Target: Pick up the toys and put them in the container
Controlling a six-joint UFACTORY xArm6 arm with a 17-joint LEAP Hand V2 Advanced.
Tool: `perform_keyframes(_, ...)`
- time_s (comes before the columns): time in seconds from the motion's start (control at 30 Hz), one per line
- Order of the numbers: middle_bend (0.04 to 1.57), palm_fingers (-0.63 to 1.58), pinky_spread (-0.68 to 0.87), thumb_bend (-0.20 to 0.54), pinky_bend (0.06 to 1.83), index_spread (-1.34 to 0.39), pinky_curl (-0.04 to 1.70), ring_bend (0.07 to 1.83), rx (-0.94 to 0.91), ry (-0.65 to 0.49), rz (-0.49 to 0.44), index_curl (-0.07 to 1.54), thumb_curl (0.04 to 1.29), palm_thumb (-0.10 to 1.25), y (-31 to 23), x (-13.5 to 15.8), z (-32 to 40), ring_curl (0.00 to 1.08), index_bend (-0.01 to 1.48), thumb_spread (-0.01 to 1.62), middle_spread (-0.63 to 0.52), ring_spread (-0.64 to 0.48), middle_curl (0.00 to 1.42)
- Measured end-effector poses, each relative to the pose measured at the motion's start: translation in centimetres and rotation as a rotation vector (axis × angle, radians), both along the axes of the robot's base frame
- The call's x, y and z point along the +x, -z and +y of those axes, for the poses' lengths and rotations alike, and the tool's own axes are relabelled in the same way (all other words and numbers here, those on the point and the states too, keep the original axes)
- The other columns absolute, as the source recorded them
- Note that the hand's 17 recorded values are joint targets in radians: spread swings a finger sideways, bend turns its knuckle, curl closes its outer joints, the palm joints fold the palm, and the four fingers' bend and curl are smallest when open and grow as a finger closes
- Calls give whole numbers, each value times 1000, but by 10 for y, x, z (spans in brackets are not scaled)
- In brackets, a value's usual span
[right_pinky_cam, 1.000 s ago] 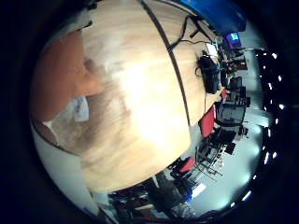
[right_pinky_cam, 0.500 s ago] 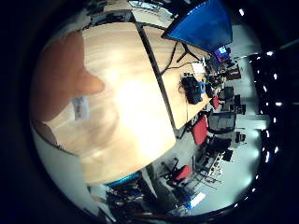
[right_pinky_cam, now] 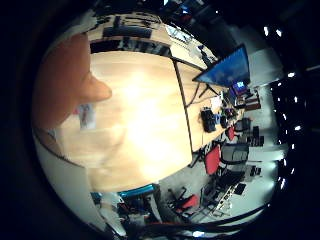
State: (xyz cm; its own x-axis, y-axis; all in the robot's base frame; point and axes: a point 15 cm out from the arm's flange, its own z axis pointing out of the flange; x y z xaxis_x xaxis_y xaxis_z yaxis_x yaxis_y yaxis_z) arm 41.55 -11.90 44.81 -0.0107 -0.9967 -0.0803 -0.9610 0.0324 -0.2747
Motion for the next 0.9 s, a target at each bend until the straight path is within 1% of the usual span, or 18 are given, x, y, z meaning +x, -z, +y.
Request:
perform_keyframes(0.1, 827, 1134, -561, -12, 969, -588, 522, 1207, 20, -72, -12, 602, 353, 1058, -2, -4, 43, 532, 271, 1140, -435, -323, 706)
perform_keyframes(0.2, 828, 1136, -563, -13, 966, -593, 523, 1208, 39, -141, -3, 623, 352, 1055, 3, -9, 87, 531, 264, 1137, -436, -322, 704)
perform_keyframes(0.27, 830, 1134, -564, -13, 961, -597, 524, 1210, 48, -208, -1, 633, 352, 1054, 3, -15, 126, 531, 259, 1135, -436, -321, 704)
perform_keyframes(0.37, 832, 1133, -566, -13, 957, -605, 528, 1211, 57, -276, -7, 651, 352, 1054, 1, -28, 166, 530, 248, 1133, -436, -321, 702)
perform_keyframes(0.53, 830, 1135, -564, -13, 947, -613, 530, 1208, 69, -361, -2, 673, 352, 1054, -1, -42, 214, 527, 237, 1131, -434, -319, 698)
perform_keyframes(0.77, 832, 1142, -568, -12, 929, -622, 532, 1205, 79, -471, -20, 706, 351, 1054, -16, -57, 266, 523, 227, 1129, -431, -319, 693)
perform_keyframes(0.9, 830, 1146, -569, -12, 928, -627, 536, 1203, 81, -501, -12, 724, 351, 1054, -19, -55, 281, 522, 221, 1129, -428, -318, 688)
